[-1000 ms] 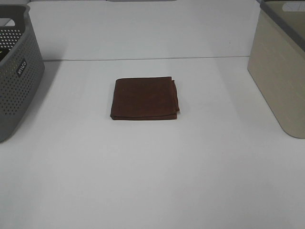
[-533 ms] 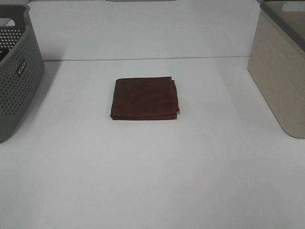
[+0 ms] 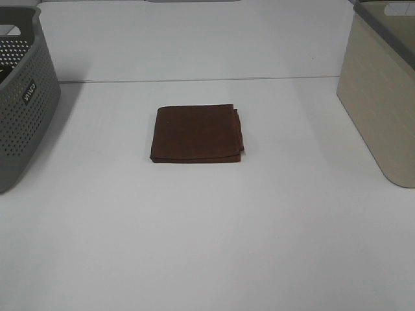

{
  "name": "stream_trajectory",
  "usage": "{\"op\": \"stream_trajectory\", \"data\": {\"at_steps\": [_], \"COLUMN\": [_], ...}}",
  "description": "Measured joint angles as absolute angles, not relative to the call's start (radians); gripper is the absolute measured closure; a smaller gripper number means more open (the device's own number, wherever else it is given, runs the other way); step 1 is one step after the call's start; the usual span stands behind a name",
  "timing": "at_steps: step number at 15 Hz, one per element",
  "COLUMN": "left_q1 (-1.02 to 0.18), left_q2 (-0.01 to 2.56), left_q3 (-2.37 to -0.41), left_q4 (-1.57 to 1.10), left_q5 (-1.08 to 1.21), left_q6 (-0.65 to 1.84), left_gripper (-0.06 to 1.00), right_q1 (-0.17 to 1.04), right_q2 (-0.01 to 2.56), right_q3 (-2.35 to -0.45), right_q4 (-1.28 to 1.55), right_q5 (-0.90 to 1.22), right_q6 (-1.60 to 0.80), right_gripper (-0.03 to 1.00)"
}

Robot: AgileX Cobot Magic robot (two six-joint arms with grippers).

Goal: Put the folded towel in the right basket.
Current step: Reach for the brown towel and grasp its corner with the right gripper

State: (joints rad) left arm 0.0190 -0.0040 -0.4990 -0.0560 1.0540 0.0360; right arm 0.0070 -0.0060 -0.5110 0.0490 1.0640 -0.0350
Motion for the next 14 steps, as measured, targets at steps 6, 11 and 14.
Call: {"op": "stream_trajectory", "data": {"at_steps": [6,11,14], "left_q1": [0.019,0.019,0.019], "left_q2": [-0.004,-0.004,-0.004], "left_q3": [-0.499,-0.499,-0.499], "left_q4": [-0.056,-0.056,-0.056], "left_q5": [1.054,1.054,1.054], "left_q6": [0.036,0.036,0.036], "left_gripper": [-0.03,-0.03,-0.03], "right_q1": [0.007,0.007,0.007], "right_q2": [-0.006,-0.006,-0.006], "right_q3": [-0.511,-0.511,-0.511], "right_q4": [0.049,0.049,0.049], "right_q5": [1.064,1.064,1.064], "right_q6": [-0.035,-0.035,-0.035], "right_gripper": [0.38,0.38,0.38]}}
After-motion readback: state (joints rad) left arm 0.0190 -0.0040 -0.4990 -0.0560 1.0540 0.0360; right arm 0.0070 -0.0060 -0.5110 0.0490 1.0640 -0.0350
